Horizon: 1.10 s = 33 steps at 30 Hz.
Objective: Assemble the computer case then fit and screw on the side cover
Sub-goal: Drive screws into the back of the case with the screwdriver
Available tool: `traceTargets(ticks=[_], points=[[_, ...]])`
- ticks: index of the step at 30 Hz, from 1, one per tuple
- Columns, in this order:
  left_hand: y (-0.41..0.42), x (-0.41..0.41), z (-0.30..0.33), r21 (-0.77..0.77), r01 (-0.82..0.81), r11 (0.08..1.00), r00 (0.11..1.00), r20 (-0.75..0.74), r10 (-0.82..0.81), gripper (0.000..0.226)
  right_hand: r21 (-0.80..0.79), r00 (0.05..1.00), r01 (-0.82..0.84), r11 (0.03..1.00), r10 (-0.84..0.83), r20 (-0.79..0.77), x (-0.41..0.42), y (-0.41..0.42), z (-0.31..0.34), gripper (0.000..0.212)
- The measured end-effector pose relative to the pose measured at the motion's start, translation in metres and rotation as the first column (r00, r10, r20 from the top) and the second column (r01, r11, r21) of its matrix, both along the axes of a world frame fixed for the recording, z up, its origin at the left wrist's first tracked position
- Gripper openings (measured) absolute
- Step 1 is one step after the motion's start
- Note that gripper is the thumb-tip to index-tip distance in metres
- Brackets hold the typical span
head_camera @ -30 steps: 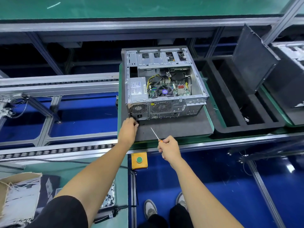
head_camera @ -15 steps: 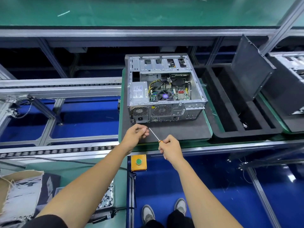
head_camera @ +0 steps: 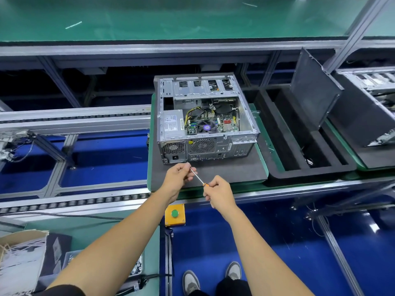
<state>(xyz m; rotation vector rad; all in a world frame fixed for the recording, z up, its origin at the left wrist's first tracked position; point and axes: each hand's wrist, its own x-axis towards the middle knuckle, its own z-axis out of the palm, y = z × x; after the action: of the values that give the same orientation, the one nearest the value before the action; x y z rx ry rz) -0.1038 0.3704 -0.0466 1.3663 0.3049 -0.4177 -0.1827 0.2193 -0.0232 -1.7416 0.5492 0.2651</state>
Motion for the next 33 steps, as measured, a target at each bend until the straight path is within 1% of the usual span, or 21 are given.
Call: traceTargets(ticks=[6, 10, 15, 18, 21, 27, 33], points=[[-0.029, 0.000, 0.004, -0.082, -0.033, 0.996, 0.995, -0.097, 0.025, 0.025, 0.008, 0.999, 0.032, 0.999, -0.031, -0.011, -0.004, -0.018, 0.004, 0.021], [-0.049, 0.004, 0.008, -0.149, -0.071, 0.986, 0.978, -0.207, 0.039, 0.024, 0.098, 0.993, 0.115, 0.988, -0.113, -0.027, -0.003, -0.028, 0.004, 0.018], [-0.084, 0.009, 0.012, -0.137, -0.128, 0.982, 0.954, -0.287, 0.084, 0.026, 0.215, 0.971, 0.234, 0.948, -0.217, -0.101, -0.003, -0.034, 0.002, 0.012], [-0.101, 0.015, 0.012, -0.116, -0.157, 0.981, 0.943, -0.312, 0.113, 0.028, 0.257, 0.954, 0.294, 0.921, -0.265, -0.141, 0.001, -0.035, -0.002, 0.012], [-0.111, 0.018, 0.009, -0.144, -0.217, 0.966, 0.933, -0.323, 0.161, 0.026, 0.280, 0.944, 0.324, 0.904, -0.288, -0.161, 0.006, -0.034, -0.007, 0.012], [-0.118, 0.027, -0.005, -0.140, -0.316, 0.938, 0.904, -0.343, 0.254, 0.026, 0.251, 0.943, 0.329, 0.911, -0.302, -0.138, 0.021, -0.032, -0.022, 0.014], [-0.124, 0.028, -0.010, -0.120, -0.389, 0.913, 0.882, -0.336, 0.332, 0.026, 0.135, 0.957, 0.286, 0.949, -0.275, -0.093, 0.026, -0.031, -0.033, 0.012]])
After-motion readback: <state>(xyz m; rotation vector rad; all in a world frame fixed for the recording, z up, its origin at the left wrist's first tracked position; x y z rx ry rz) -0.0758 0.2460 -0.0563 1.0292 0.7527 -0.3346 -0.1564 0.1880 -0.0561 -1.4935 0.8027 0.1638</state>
